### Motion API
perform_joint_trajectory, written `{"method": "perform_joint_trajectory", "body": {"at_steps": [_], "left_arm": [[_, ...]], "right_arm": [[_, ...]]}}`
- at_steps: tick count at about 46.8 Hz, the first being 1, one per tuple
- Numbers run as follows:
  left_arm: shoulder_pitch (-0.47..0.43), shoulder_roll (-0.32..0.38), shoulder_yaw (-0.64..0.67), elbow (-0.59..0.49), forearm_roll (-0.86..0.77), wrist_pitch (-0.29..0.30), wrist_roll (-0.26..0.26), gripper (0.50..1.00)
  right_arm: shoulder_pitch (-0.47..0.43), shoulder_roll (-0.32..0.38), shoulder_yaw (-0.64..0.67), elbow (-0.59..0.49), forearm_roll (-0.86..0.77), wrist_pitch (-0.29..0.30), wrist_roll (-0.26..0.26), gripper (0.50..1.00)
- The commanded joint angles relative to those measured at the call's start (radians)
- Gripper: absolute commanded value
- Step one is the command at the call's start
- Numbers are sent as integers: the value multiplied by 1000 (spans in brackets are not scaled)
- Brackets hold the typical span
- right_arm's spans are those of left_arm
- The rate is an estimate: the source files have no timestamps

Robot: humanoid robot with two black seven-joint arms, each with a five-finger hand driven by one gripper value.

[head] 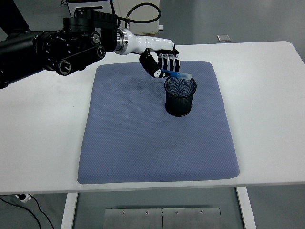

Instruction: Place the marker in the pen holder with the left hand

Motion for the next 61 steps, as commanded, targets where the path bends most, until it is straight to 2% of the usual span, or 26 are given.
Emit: {"method": "perform_joint_trajectory", "body": {"at_steps": [1,13,25,50,60,61], "left_arm": [[1,-14,-14,0,-40,0,1,505],[17,-41,-28,-1,-126,6,1,500],[69,-64,-30,-1,-234,10,-1,500],[98,-64,-30,0,-278,25,-16,500],[104,-66,-30,2,-297,39,-20,511],[104,-66,-30,2,-316,52,-20,534]], "right_arm": [[0,0,0,0,0,0,0,1000],[0,0,0,0,0,0,0,1000],[0,0,0,0,0,0,0,1000],[0,0,0,0,0,0,0,1000],[0,0,0,0,0,0,0,1000],[0,0,0,0,0,0,0,1000]]}}
